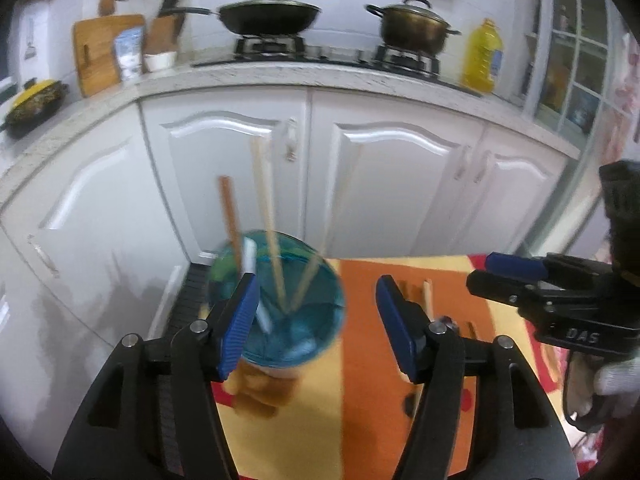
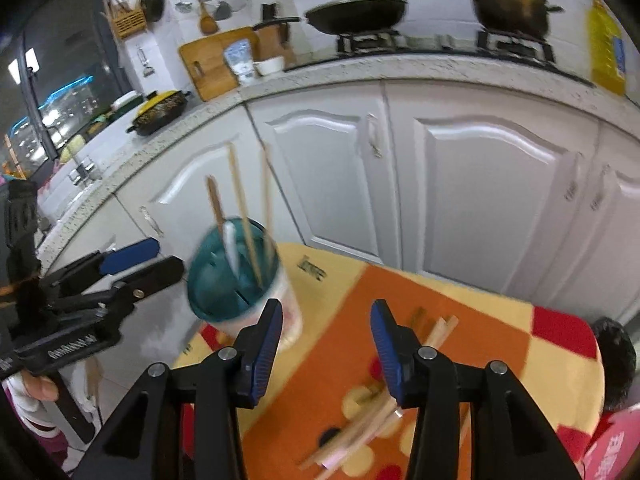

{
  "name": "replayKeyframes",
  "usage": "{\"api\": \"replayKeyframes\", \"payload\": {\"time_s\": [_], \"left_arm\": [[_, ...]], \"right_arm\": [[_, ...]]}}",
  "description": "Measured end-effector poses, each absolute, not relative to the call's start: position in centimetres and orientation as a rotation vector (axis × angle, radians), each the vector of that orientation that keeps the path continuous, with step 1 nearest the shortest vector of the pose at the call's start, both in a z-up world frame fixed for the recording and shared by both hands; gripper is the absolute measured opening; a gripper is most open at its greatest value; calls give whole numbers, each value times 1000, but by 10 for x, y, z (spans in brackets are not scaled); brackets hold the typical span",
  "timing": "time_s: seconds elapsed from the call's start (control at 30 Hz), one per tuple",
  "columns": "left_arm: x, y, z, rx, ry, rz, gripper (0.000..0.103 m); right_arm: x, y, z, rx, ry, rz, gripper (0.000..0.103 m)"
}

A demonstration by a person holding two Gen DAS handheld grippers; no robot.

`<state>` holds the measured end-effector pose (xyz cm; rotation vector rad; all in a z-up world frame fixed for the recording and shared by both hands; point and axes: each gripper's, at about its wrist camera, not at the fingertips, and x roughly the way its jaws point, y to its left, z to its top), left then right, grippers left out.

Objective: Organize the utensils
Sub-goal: 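Move both open tools back over the remaining utensils on the cloth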

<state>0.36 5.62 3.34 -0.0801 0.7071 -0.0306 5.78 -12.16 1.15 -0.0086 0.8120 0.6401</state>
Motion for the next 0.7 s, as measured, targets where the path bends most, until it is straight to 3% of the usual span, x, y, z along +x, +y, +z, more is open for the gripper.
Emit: {"api": "replayKeyframes", "payload": {"time_s": [0.37,0.53,0.7], "left_arm": [[11,-17,-18,-34,831,-226,60],[32,-42,-51,-52,937,-276,60],[66,-58,-69,-103,996,-274,59]], "right_arm": [[70,-223,-97,114,1041,415,44],[85,-235,-117,197,1067,417,39],[94,-240,-131,179,1102,364,27]]}}
